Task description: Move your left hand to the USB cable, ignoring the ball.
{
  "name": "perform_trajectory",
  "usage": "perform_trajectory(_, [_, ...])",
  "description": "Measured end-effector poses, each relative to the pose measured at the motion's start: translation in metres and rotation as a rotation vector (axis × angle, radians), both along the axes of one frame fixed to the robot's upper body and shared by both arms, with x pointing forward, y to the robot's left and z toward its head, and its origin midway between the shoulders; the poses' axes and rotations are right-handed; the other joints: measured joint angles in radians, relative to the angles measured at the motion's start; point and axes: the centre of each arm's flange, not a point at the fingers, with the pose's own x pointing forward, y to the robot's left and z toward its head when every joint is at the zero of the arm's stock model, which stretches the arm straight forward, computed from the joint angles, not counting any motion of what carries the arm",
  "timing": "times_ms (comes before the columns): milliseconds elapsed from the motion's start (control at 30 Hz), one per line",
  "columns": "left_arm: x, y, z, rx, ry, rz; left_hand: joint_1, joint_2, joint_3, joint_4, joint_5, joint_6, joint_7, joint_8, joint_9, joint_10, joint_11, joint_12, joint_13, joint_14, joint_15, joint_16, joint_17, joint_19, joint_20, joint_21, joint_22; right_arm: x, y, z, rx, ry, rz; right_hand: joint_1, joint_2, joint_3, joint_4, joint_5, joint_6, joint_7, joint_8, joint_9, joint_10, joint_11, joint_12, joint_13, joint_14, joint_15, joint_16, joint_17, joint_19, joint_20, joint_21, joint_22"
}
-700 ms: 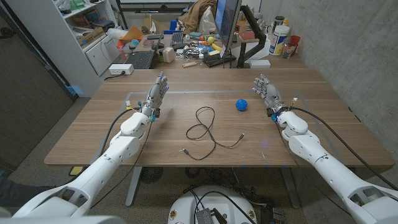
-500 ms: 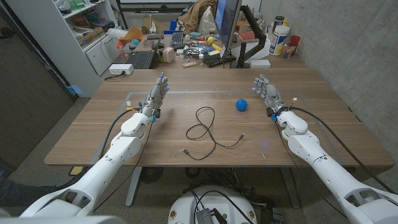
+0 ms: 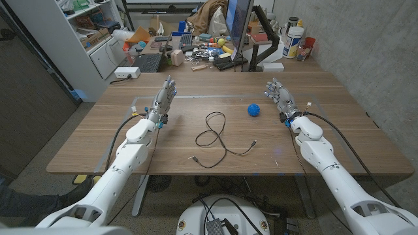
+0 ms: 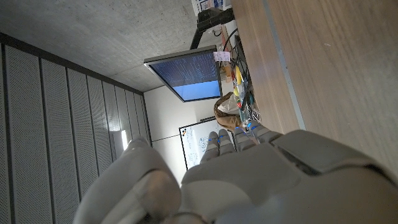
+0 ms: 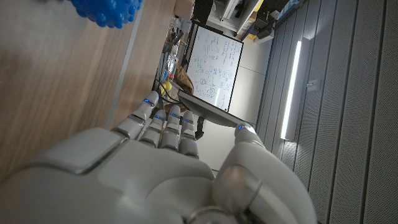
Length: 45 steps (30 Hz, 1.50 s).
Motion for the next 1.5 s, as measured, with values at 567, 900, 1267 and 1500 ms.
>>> perform_trajectory(567, [-0.017,0.005,0.003,0.022,-0.045,0.007,0.004,0.004,0.000,0.000,0.000,0.009,-0.009,0.000,0.005,0.003,-0.003,0.000,0.000,0.004,-0.004,0.000,0.000,0.000,0.000,0.000,0.000,0.000,0.003,-0.001,-0.003,-0.001,0.002,0.000,0.000,0.000,0.000,0.000,0.000,0.000,0.000,0.000,0.000,0.000,0.000,0.000,0.000,0.000,0.000,0.003,0.000,0.000,-0.010,0.000])
perform_trajectory(900, [-0.028,0.006,0.005,0.035,-0.071,0.026,0.009,0.009,0.000,0.000,0.000,0.027,-0.002,0.004,0.005,0.021,-0.006,0.007,0.000,0.014,-0.008,0.007,0.000,0.000,0.000,0.004,0.000,0.000,0.005,0.000,-0.001,-0.004,0.002,0.000,0.000,0.000,0.000,0.000,0.006,-0.006,0.000,0.000,0.000,0.000,0.000,0.000,0.000,0.000,0.000,0.003,0.000,0.000,-0.014,0.000])
perform_trajectory(1267, [-0.042,0.006,0.006,0.052,-0.104,0.052,0.013,0.013,0.000,0.000,0.000,0.033,-0.007,0.004,0.005,0.028,-0.010,0.012,0.000,0.024,-0.008,0.008,-0.003,0.000,0.000,0.004,0.000,0.000,0.005,0.000,-0.006,-0.008,0.005,0.000,0.000,0.000,0.000,0.000,0.005,-0.006,0.000,0.000,0.000,0.000,0.000,0.000,0.000,0.000,0.000,0.003,0.005,0.006,-0.014,0.000])
perform_trajectory(1500, [-0.047,0.005,0.008,0.064,-0.122,0.063,0.017,0.017,-0.004,-0.004,0.004,0.042,-0.006,0.004,0.005,0.028,-0.010,0.012,0.000,0.030,-0.014,0.007,-0.003,0.000,0.000,0.004,0.000,0.000,0.005,0.000,-0.005,-0.009,0.007,0.000,0.000,0.000,0.000,0.000,0.005,-0.006,0.000,0.000,0.000,0.000,0.000,0.000,0.000,0.000,0.000,0.003,0.005,0.006,-0.022,0.000])
